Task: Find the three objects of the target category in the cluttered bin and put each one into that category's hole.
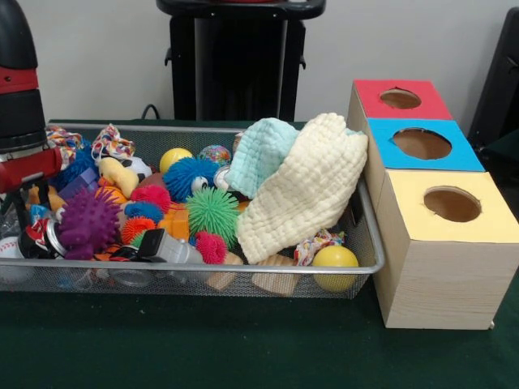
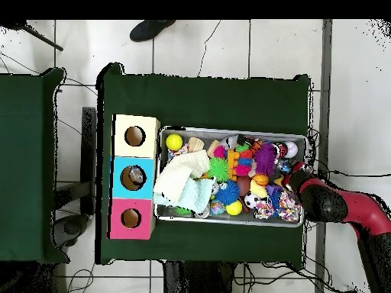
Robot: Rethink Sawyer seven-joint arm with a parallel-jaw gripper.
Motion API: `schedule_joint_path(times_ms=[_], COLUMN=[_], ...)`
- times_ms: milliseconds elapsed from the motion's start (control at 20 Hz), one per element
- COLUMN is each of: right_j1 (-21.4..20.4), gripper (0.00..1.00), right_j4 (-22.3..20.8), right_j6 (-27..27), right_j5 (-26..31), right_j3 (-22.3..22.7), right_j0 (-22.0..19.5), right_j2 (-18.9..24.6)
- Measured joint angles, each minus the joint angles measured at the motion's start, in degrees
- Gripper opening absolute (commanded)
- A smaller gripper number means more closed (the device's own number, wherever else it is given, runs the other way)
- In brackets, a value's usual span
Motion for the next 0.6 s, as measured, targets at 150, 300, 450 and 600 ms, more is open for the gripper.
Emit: schedule_joint_path(times_ms=[150, 300, 450, 600], right_j1=[0.00, -0.04, -0.45, -1.69], gripper=[0.00, 0.00, 0.00, 0.00], right_j4=[0.05, 0.29, 0.79, 2.06], right_j6=[0.00, 0.00, 0.00, 0.00], right_j5=[0.00, 0.01, 0.02, 0.02], right_j3=[0.00, 0.01, 0.04, 0.52], right_j0=[0.00, 0.00, 0.01, 0.04], right_j2=[0.00, -0.01, -0.01, -0.01])
